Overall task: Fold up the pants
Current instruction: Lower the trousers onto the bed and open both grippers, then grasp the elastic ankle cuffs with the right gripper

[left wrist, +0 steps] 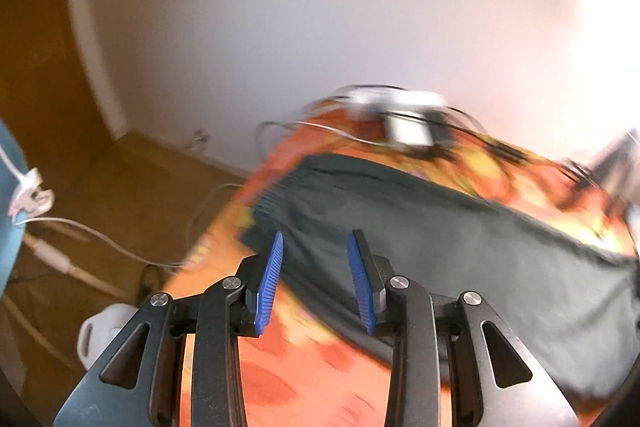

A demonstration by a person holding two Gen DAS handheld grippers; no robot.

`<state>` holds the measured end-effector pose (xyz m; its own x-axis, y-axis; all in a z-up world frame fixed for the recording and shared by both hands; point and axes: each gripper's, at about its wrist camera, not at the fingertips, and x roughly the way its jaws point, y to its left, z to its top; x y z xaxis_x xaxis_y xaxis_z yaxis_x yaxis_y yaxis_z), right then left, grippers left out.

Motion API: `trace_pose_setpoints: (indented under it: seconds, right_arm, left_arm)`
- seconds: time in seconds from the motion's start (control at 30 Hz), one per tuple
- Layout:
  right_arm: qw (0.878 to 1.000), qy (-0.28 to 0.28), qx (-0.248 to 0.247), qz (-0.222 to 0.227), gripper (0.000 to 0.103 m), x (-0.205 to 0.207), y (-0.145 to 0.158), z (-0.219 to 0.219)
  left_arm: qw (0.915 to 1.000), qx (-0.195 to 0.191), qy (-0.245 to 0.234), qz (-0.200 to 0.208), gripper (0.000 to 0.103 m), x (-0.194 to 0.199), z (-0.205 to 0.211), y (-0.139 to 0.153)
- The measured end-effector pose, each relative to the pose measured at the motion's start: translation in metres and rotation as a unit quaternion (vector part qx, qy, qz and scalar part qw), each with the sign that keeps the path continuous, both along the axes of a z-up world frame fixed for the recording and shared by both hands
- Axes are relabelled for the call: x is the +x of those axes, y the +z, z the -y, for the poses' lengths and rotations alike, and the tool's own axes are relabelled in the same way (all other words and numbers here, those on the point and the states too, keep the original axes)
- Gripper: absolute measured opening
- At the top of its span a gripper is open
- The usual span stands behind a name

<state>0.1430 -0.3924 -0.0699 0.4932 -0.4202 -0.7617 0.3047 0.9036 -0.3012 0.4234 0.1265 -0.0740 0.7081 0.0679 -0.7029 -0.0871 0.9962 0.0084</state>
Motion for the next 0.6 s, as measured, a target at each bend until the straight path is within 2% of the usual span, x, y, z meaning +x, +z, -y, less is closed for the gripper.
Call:
trace_pose_setpoints:
  seconds: [0.1,0.23,0.4,0.5,0.6]
  right_arm:
    - [1.0,0.0,0.0,-0.009,0.054,-0.049,0.005,-0.009]
    - [0.999,0.013,0.01,-0.029,0.054,-0.099,0.001,-0.025]
    - [0.997,0.046,0.032,-0.049,0.054,-0.138,-0.021,-0.051]
    - [0.995,0.08,0.029,-0.06,0.054,-0.142,-0.039,-0.069]
    - [0.99,0.114,0.019,-0.078,0.054,-0.137,-0.058,-0.084]
  left_arm:
    - [0.9981,-0.009,-0.061,0.001,0.032,-0.026,0.042,0.002]
    - [0.9898,-0.022,-0.14,-0.007,0.032,-0.058,0.1,0.0]
    - [0.9711,-0.042,-0.234,-0.015,0.032,-0.1,0.166,-0.002]
    - [0.9575,-0.05,-0.283,-0.023,0.034,-0.121,0.203,-0.005]
    - [0.9474,-0.048,-0.315,-0.031,0.036,-0.136,0.233,-0.01]
